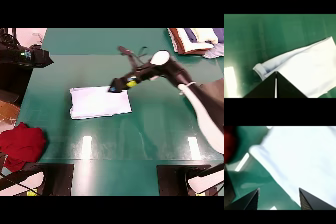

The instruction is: Fold the shirts.

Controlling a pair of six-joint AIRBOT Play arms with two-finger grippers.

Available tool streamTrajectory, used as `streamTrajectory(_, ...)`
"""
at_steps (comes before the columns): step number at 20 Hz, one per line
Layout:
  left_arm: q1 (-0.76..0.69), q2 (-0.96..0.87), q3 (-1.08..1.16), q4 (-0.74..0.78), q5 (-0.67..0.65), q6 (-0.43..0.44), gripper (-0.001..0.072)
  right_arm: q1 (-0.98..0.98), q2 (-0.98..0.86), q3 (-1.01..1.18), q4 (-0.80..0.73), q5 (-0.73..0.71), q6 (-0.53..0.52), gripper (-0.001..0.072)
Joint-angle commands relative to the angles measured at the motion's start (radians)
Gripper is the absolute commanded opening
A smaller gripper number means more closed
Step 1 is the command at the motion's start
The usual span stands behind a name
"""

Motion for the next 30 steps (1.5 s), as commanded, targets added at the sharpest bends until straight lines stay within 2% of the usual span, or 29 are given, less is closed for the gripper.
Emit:
streamTrajectory(1, 0.002, 0.001, -0.001, 0.000, -0.021, 0.000, 0.0024, -0.182, 0.068, -0.185, -0.084, 0.010, 0.071, 0.0553)
streamTrajectory(3, 0.002, 0.001, -0.001, -0.003, -0.020, 0.000, 0.0024, -0.260, 0.067, -0.264, -0.042, -0.024, 0.071, 0.0579)
streamTrajectory(4, 0.002, 0.001, -0.001, -0.004, -0.020, 0.000, 0.0023, -0.282, 0.057, -0.291, -0.027, -0.038, 0.071, 0.0631)
streamTrajectory(8, 0.002, 0.001, -0.001, -0.004, -0.019, 0.000, 0.0024, -0.277, -0.034, -0.304, 0.042, -0.040, 0.068, 0.0632)
streamTrajectory(13, 0.002, 0.001, -0.001, -0.004, -0.020, 0.000, 0.0024, -0.151, -0.203, -0.132, 0.106, -0.019, 0.068, 0.0631)
streamTrajectory(18, 0.002, 0.001, -0.001, -0.004, -0.021, 0.000, 0.0024, -0.038, -0.344, 0.020, 0.248, 0.014, 0.058, 0.0622)
streamTrajectory(19, 0.002, 0.001, -0.001, -0.004, -0.026, 0.000, 0.0023, -0.023, -0.356, 0.037, 0.246, 0.014, 0.057, 0.0527)
streamTrajectory(21, -0.002, 0.001, -0.001, -0.004, -0.043, 0.000, 0.0024, -0.003, -0.358, 0.060, 0.244, 0.009, 0.021, 0.0178)
streamTrajectory(22, -0.005, 0.001, -0.001, -0.005, -0.050, -0.001, 0.0024, -0.003, -0.356, 0.076, 0.243, 0.017, 0.006, 0.0052)
streamTrajectory(25, -0.042, 0.001, -0.001, -0.008, -0.053, 0.000, 0.0024, -0.038, -0.313, 0.113, 0.232, 0.071, 0.013, 0.0015)
streamTrajectory(30, -0.166, 0.001, -0.001, -0.008, -0.050, 0.000, 0.0024, -0.261, -0.052, 0.013, 0.118, 0.075, 0.061, 0.0014)
